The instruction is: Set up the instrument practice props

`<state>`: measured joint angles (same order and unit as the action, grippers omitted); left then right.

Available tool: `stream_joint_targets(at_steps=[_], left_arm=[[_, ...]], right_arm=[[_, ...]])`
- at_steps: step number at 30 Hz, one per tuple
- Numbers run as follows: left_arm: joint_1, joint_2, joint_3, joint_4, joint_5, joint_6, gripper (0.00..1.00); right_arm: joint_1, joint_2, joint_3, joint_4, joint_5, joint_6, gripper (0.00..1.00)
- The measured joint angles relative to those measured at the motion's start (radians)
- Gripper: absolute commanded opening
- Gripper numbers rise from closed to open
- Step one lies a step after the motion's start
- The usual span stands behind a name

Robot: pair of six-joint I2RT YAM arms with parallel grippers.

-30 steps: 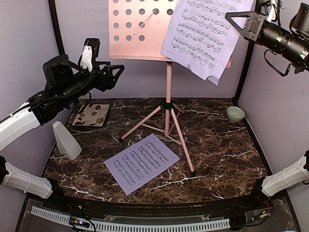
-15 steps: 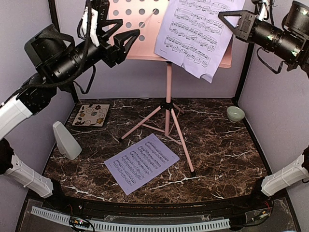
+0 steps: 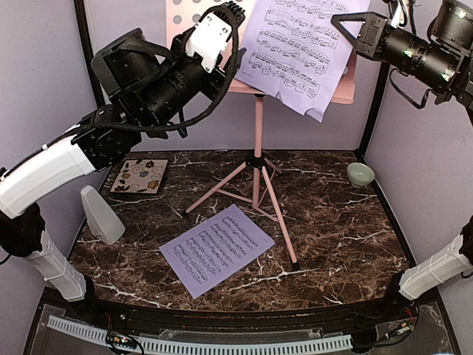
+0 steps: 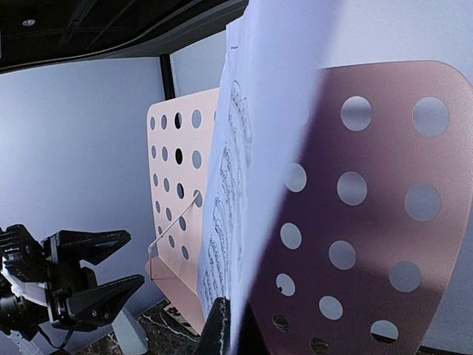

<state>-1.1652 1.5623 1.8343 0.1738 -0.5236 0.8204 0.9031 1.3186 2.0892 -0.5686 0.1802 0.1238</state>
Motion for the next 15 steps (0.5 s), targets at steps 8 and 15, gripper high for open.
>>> stream_joint_targets(at_steps=[8, 15], left_arm=[[0.013, 0.042, 0.091, 0.04, -0.132, 0.082, 0.45], [0.082, 0.082, 0.267, -0.164, -0.115, -0.041, 0.43]], right_arm=[[0.0, 0.008, 0.003, 0.0, 0.001, -0.002, 0.0], [0.0, 0.015, 0.007, 0.0, 0.022, -0.008, 0.0]])
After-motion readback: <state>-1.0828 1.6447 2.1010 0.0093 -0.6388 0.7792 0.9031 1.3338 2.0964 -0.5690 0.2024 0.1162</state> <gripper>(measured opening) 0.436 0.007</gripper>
